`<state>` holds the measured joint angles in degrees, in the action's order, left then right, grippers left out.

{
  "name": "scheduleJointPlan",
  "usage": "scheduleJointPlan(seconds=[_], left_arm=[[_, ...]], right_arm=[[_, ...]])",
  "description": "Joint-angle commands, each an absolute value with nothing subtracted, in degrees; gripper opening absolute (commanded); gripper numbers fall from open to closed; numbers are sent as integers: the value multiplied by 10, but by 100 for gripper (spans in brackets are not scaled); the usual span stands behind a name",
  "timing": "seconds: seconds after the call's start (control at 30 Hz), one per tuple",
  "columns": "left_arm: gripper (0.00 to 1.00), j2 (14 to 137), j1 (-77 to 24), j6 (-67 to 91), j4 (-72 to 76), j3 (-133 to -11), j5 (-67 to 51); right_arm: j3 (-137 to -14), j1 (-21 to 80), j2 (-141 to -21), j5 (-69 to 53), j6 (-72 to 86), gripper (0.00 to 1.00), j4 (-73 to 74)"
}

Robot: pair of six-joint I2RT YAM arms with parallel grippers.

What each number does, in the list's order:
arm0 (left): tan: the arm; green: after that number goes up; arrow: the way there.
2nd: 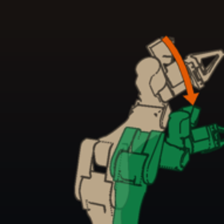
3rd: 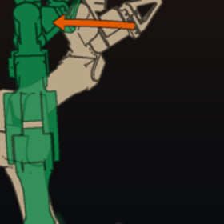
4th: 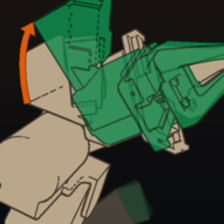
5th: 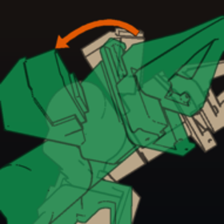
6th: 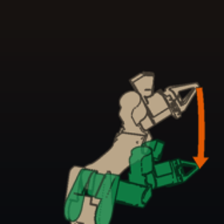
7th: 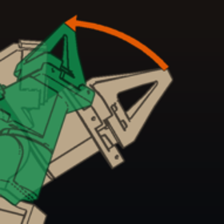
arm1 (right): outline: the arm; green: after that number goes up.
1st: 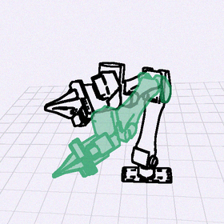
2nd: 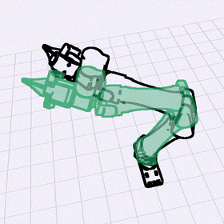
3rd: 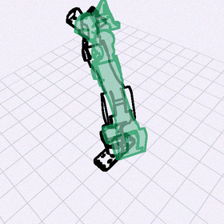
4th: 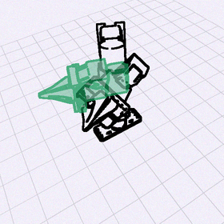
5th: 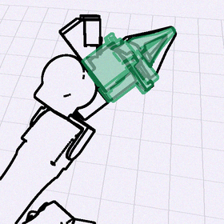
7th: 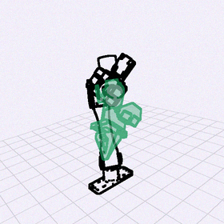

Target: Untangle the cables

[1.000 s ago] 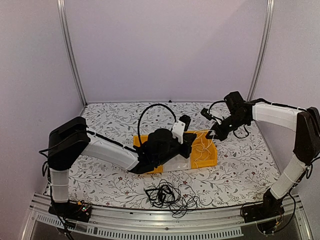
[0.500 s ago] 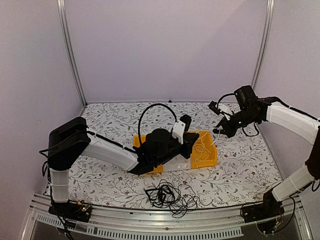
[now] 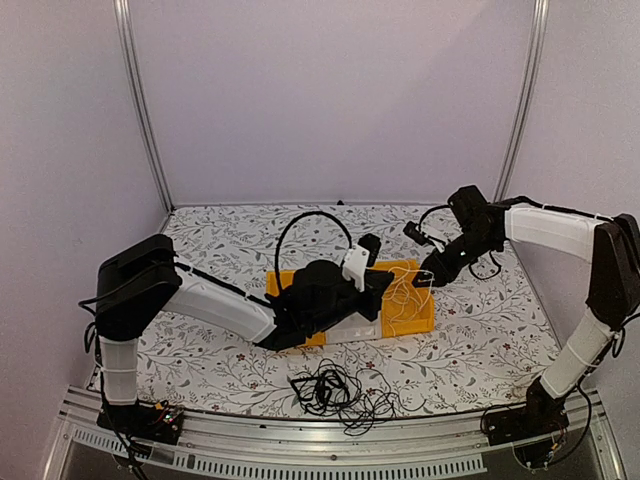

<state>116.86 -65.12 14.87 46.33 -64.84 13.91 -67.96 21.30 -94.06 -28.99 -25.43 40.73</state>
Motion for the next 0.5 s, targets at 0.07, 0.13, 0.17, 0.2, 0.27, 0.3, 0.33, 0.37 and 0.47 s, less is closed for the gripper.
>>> scheduleJointPlan(seconds=[0.07, 0.13, 0.17, 0.2, 0.27, 0.3, 0.33, 0.37, 0.47], left_arm=[[0, 1146, -638, 155, 443, -636, 157], [0, 1141, -631, 155, 427, -635, 156], [0, 1139, -628, 157, 418, -638, 156], [0, 1139, -626, 158, 409, -642, 156], [0, 1143, -620, 161, 386, -658, 154], [0, 1147, -617, 163, 367, -672, 154], [0, 1152, -615, 163, 346, -688, 156], [0, 1159, -612, 162, 323, -705, 158], [0, 1179, -602, 151, 254, -758, 153]], right_arm=[[-704, 178, -914, -309, -236, 58, 382], [-703, 157, -892, -305, -234, 60, 373], [-703, 147, -887, -305, -233, 61, 368], [-699, 139, -880, -304, -231, 61, 360], [-687, 120, -872, -301, -228, 62, 338], [-676, 116, -867, -300, -224, 62, 323], [-657, 109, -858, -297, -224, 62, 303], [-639, 105, -850, -293, -223, 62, 279], [-599, 102, -824, -289, -234, 62, 230]])
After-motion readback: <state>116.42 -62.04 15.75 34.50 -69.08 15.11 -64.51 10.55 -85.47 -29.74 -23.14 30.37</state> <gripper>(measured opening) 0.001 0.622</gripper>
